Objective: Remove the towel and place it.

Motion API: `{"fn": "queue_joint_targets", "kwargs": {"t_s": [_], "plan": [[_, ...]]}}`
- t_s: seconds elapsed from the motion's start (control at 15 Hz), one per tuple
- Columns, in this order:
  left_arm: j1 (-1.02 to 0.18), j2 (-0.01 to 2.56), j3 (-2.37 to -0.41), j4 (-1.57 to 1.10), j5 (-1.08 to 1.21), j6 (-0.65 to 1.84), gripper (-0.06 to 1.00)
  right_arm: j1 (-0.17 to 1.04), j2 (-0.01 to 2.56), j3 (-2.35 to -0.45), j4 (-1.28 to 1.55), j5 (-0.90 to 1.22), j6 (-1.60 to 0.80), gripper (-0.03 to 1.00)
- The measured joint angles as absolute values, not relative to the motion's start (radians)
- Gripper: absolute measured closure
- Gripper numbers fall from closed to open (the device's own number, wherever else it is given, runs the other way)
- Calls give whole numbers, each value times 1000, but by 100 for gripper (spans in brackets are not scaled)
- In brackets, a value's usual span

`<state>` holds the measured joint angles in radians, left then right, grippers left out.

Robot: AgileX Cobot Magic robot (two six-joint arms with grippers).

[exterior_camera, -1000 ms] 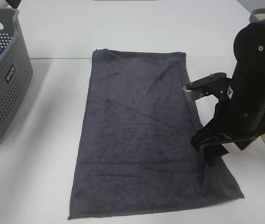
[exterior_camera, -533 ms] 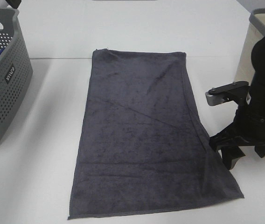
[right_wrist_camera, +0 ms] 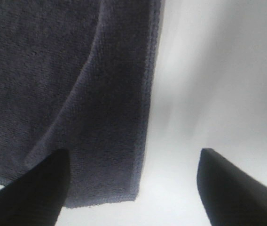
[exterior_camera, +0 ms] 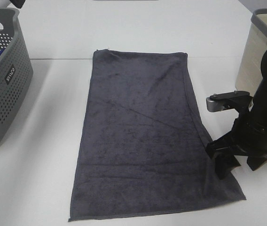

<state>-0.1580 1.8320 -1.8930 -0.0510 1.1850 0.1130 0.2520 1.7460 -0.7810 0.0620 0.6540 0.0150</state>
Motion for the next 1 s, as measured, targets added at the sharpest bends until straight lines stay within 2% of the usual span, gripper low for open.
{"fn": "queue_joint_targets", "kwargs": {"t_s": [0.27, 0.6, 1.0], "plan": [[-158, 1832, -1893, -62, 1185, 113, 17, 252, 1755, -732, 58, 565, 15, 24], [-158, 1832, -1893, -74, 1182, 121, 17, 252, 1801, -731, 6, 555, 30, 24], [-158, 1832, -1893, -76, 1166, 135, 17, 252, 1813, -735, -67, 566, 258, 24]]}}
